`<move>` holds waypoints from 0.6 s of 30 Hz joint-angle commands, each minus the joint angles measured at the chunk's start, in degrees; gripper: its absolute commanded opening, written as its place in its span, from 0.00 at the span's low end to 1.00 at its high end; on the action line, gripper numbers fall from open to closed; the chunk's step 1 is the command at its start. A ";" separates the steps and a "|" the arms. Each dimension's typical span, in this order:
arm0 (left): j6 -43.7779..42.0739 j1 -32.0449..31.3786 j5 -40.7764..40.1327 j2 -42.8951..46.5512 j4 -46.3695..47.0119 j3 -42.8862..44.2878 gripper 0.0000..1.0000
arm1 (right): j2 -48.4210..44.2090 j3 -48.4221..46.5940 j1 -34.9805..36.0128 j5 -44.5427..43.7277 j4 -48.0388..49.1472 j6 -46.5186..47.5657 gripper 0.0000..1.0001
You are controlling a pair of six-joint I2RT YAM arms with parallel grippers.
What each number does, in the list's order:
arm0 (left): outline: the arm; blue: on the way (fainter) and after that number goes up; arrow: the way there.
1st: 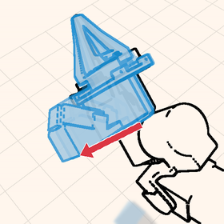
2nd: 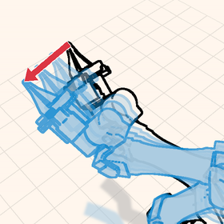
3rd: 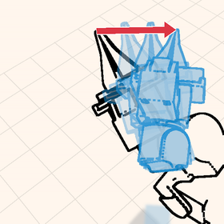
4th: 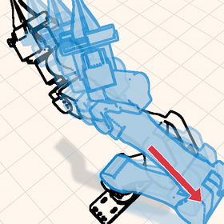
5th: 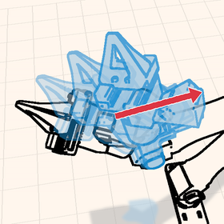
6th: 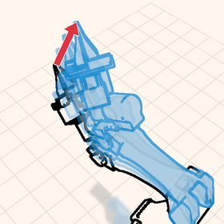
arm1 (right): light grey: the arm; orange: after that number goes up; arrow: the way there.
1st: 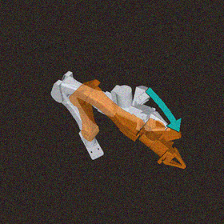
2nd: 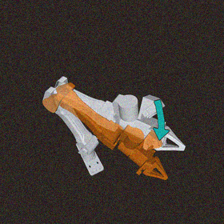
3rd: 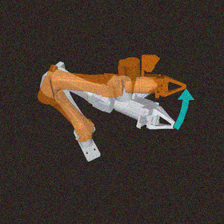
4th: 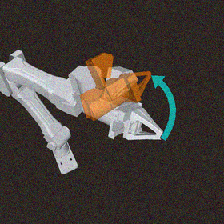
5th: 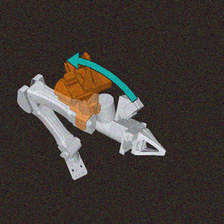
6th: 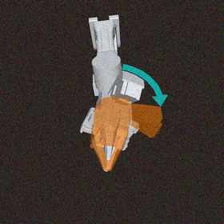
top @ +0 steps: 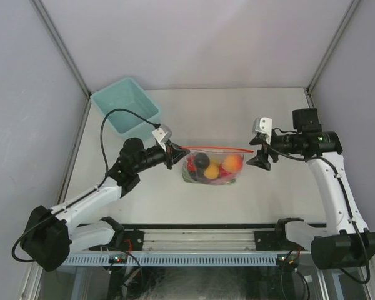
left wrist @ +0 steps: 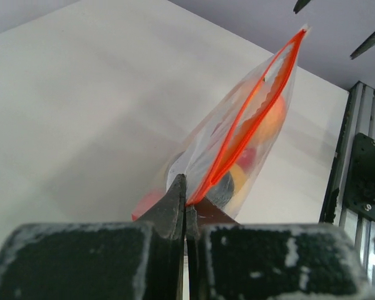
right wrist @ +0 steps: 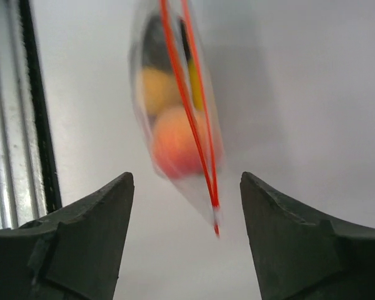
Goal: Open the zip-top bag and remove the fake food
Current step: Open the zipper of the food storage bag at the center of the board.
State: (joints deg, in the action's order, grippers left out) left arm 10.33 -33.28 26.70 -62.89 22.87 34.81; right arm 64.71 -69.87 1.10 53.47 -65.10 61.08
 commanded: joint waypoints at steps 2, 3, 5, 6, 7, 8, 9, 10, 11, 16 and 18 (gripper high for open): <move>-9.13 -3.76 3.85 0.07 -2.87 5.64 0.00 | -0.80 -3.52 9.19 10.39 6.23 -11.25 0.72; -10.80 -4.68 3.76 -0.08 -4.40 6.11 0.00 | -0.28 -3.50 10.54 10.89 8.56 -14.96 0.72; -13.84 -6.22 3.23 -0.45 -6.87 6.93 0.00 | 0.76 -3.47 12.27 11.33 12.52 -21.57 0.71; -14.40 -6.57 3.05 -0.57 -7.82 7.14 0.00 | 1.23 -3.52 12.61 11.24 14.67 -24.82 0.69; -14.65 -6.70 2.94 -0.62 -8.01 7.26 0.00 | 1.60 -3.40 12.61 10.84 16.47 -27.48 0.66; -14.65 -6.71 2.86 -0.58 -8.10 7.29 0.00 | 1.84 -3.16 12.53 10.23 17.98 -29.72 0.63; -14.64 -6.76 2.77 -0.64 -8.11 7.26 0.00 | 1.84 -2.68 12.65 9.04 19.65 -31.66 0.60; -14.69 -6.72 2.75 -0.65 -8.11 7.32 0.00 | 1.71 -1.81 12.88 7.49 21.97 -33.51 0.58; -14.64 -6.74 2.81 -0.70 -8.11 7.44 0.00 | 1.58 -1.04 13.32 5.63 23.38 -34.56 0.56; -14.03 -6.92 3.23 -1.16 -8.10 8.32 0.00 | 3.33 0.96 16.54 -5.21 28.17 -38.86 0.52; -13.90 -6.96 3.29 -1.19 -8.11 8.35 0.00 | 4.10 1.15 17.10 -9.15 30.12 -41.17 0.51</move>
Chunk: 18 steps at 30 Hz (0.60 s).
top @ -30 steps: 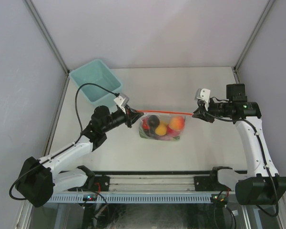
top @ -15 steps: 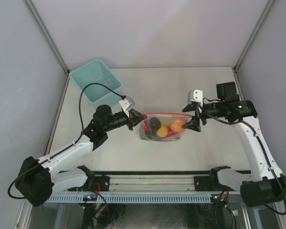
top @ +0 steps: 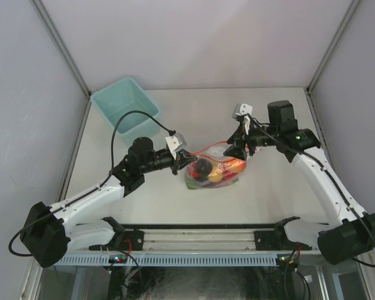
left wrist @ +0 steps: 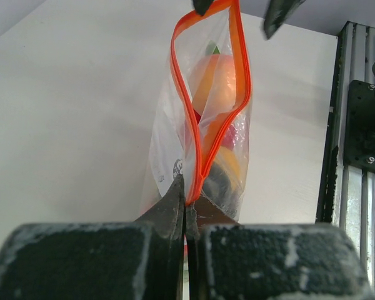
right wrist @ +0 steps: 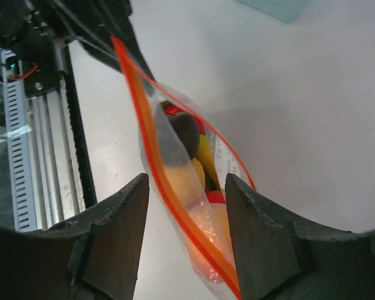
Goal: Open the zip-top bag and remove the fake food
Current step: Open the zipper of the food storage bag at the center of the board.
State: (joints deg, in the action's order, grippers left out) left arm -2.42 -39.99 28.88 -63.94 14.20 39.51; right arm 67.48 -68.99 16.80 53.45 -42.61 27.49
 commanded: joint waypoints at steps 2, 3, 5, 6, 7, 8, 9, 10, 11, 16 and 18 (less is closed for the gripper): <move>-0.96 -0.27 1.14 -0.26 0.57 3.58 0.00 | 1.88 0.89 1.66 -13.50 9.76 -9.65 0.51; -0.86 -0.27 1.29 -0.27 0.57 3.54 0.00 | 2.21 1.08 1.73 -14.90 10.35 -9.95 0.51; -0.75 -0.40 1.50 -0.34 0.58 3.52 0.00 | 3.00 1.46 2.08 -17.84 11.11 -10.25 0.52; -0.75 -0.43 1.59 -0.37 0.61 3.51 0.00 | 3.42 1.53 2.36 -18.85 11.36 -10.15 0.52; -0.75 -0.51 1.73 -0.47 0.58 3.54 0.00 | 3.97 1.56 2.63 -19.68 11.40 -9.77 0.52; -0.70 -0.55 1.85 -0.59 0.69 3.62 0.00 | 4.64 1.53 3.17 -20.52 11.43 -9.29 0.52; -0.66 -0.55 1.94 -0.66 0.71 3.71 0.00 | 5.35 1.55 3.56 -21.13 11.43 -8.81 0.52; -0.63 -0.53 2.08 -0.66 0.74 3.79 0.00 | 5.90 1.59 3.92 -21.46 11.42 -8.33 0.52; -0.62 -0.53 2.20 -0.75 0.81 3.80 0.00 | 6.52 1.54 4.28 -21.64 11.43 -7.74 0.51; -0.63 -0.55 2.23 -0.20 0.84 3.35 0.00 | 3.54 0.67 2.38 -18.88 9.15 -3.63 0.53; -0.66 -0.53 2.31 0.30 0.89 2.85 0.00 | 0.63 0.71 -0.45 -11.87 7.38 -0.86 0.54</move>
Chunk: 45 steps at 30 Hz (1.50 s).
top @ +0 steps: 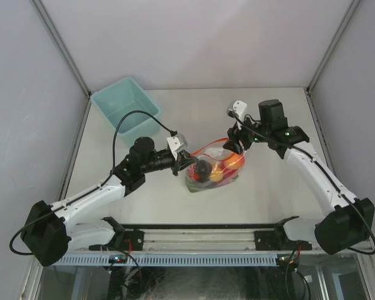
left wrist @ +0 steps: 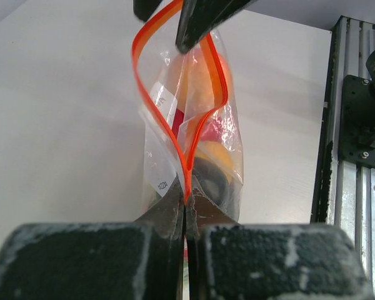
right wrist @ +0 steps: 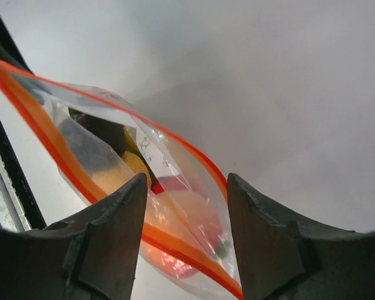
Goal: Open the zip-top bag and remove the fake food
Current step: Open the zipper of the food storage bag at the center of the board.
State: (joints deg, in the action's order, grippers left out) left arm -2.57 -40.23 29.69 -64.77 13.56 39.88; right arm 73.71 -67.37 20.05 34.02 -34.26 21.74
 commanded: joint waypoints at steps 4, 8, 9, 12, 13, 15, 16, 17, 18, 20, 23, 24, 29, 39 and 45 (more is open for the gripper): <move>-0.42 -0.34 1.78 1.32 1.77 2.04 0.00 | -8.45 0.03 -6.17 10.83 0.61 5.01 0.63; -0.25 -0.29 2.55 1.20 1.82 2.63 0.00 | -3.33 -2.24 -5.31 11.29 0.71 4.24 0.70; -0.17 -0.29 2.86 1.15 1.78 2.73 0.00 | -1.59 -2.85 -4.84 12.33 -0.73 4.78 0.70; 0.02 -0.30 3.42 1.28 1.95 2.90 0.00 | 3.02 -6.77 -2.18 13.64 -4.61 7.42 0.70; 0.02 -0.34 3.58 1.27 1.91 2.88 0.00 | 3.84 -7.01 -1.03 13.11 -4.86 8.11 0.69; 0.02 -0.29 3.87 1.23 1.95 2.98 0.00 | 5.47 -7.34 0.73 11.59 -5.07 9.16 0.70; 0.02 -0.33 4.06 1.11 1.93 3.08 0.00 | 6.57 -7.71 1.19 11.02 -5.41 9.65 0.69; 0.02 -0.34 4.19 1.13 1.91 3.13 0.00 | 7.67 -8.46 1.37 10.86 -6.14 10.12 0.68; 0.02 -0.31 4.40 1.14 1.91 3.21 0.00 | 8.97 -9.34 1.31 10.97 -6.96 10.81 0.66; -0.14 -0.33 4.62 0.94 1.91 3.48 0.00 | 11.25 -11.28 1.30 11.55 -9.59 13.37 0.60; -0.53 -0.29 4.49 0.47 2.12 4.32 0.00 | 13.68 -13.35 1.30 12.59 -13.22 15.97 0.34; -0.73 -0.29 4.19 0.21 2.21 4.64 0.00 | 13.82 -13.73 1.18 12.98 -14.04 16.33 0.21; -1.29 0.71 1.29 -2.70 2.65 9.03 0.00 | 8.40 -13.92 -3.27 15.18 -12.47 13.20 0.00; 5.19 4.57 1.07 -17.26 2.87 30.48 0.01 | -4.27 -13.50 -14.85 19.33 -4.74 3.14 0.00; 17.80 5.43 -1.61 -29.42 2.04 40.17 0.39 | -8.30 0.80 -11.51 15.70 9.04 -4.94 0.00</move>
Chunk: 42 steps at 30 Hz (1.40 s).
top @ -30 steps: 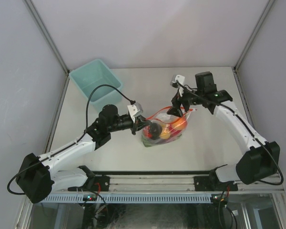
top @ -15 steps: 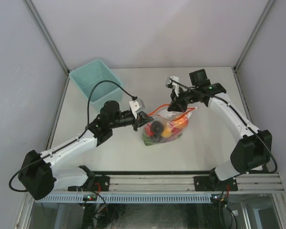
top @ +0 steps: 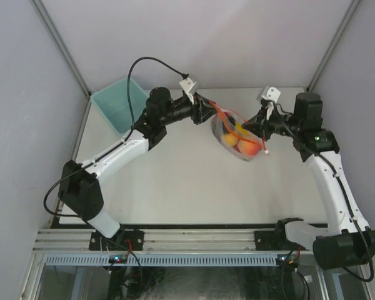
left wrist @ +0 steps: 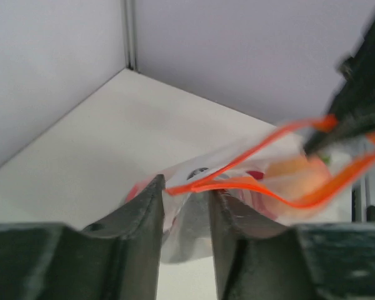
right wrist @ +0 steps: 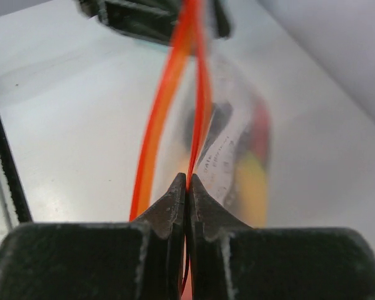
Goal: Open the zip-top bag and remove the fake food
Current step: Open the zipper of the food storage bag at the center of the board.
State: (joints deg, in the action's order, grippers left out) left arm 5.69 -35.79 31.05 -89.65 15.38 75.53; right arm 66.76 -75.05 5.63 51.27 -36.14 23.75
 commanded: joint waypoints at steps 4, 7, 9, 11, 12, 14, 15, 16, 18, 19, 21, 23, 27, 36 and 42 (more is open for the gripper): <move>14.85 3.16 -12.53 -1.06 5.41 -8.05 0.64 | 5.81 12.76 7.66 2.34 11.97 -9.17 0.00; 19.59 5.72 -18.66 5.92 10.84 -20.91 0.76 | 12.37 12.74 11.38 2.95 13.17 -11.86 0.00; 21.23 7.24 -20.10 11.28 11.22 -27.14 0.77 | 14.78 12.41 13.24 3.37 14.12 -13.80 0.00; 22.11 7.48 -20.48 17.03 10.85 -32.29 0.78 | 15.69 12.38 13.54 5.23 16.23 -16.67 0.00; 22.79 7.45 -20.32 21.17 10.50 -35.03 0.78 | 15.69 12.45 13.41 5.66 16.89 -17.94 0.00; 25.15 7.26 -20.19 26.97 9.58 -38.59 0.76 | 15.31 12.59 12.94 5.99 17.42 -19.32 0.00; 26.28 6.78 -20.80 29.82 8.80 -40.19 0.74 | 15.01 12.91 12.66 6.10 18.09 -20.27 0.00; 27.12 5.96 -21.65 32.70 7.89 -41.56 0.72 | 14.83 13.54 12.31 6.35 19.35 -21.38 0.00; 28.19 3.01 -26.13 37.55 5.93 -43.83 0.64 | 14.63 14.55 11.91 7.22 20.99 -22.96 0.00; 28.63 0.94 -27.83 39.33 5.71 -44.76 0.60 | 14.64 14.63 11.93 6.97 21.08 -23.07 0.00; 28.41 -3.24 -30.72 41.20 5.61 -45.57 0.51 | 14.15 14.62 12.18 6.08 20.68 -21.73 0.00; 28.20 -6.65 -32.64 40.96 5.37 -45.21 0.43 | 12.79 13.91 12.72 5.92 17.83 -17.72 0.00; 28.11 -10.17 -33.40 35.79 9.19 -43.86 0.33 | 8.98 13.66 13.78 3.98 14.12 -10.71 0.00; 30.25 -13.18 -35.54 18.89 13.33 -36.25 0.39 | 10.27 13.79 13.93 2.30 14.03 -10.58 0.00; 36.93 -18.32 -55.53 23.13 3.24 -39.05 0.59 | 10.98 13.79 13.80 -0.98 14.53 -11.47 0.00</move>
State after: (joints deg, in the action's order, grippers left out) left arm 37.10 -50.65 -9.98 -70.54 22.41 35.77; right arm 77.36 -60.42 19.29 52.42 -22.96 11.77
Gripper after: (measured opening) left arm 0.527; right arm 0.002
